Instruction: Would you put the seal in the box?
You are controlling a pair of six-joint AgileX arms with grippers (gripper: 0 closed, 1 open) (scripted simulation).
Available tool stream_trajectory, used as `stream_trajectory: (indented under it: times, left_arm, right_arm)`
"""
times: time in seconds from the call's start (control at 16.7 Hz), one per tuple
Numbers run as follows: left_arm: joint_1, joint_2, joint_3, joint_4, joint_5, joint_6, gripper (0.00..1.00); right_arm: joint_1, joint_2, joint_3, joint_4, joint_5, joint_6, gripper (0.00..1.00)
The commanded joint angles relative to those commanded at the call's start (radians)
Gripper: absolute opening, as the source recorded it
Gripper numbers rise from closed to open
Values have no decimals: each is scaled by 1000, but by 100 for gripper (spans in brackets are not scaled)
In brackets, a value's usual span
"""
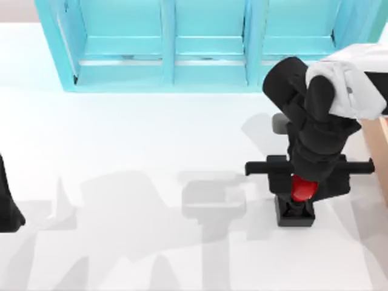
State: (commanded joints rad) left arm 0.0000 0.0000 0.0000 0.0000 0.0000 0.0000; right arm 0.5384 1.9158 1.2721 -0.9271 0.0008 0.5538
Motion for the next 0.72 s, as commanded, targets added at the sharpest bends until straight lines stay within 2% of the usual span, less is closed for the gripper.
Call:
stream_trajectory:
  times: [0.24,0.72]
  left_arm:
    - [0,0,0,0,0,0,100]
    - [0,0,0,0,0,0,100]
  right_arm:
    - [-1,-6,39,-40,1,2,0]
    - [-5,-76,292,-371,0,-3,0]
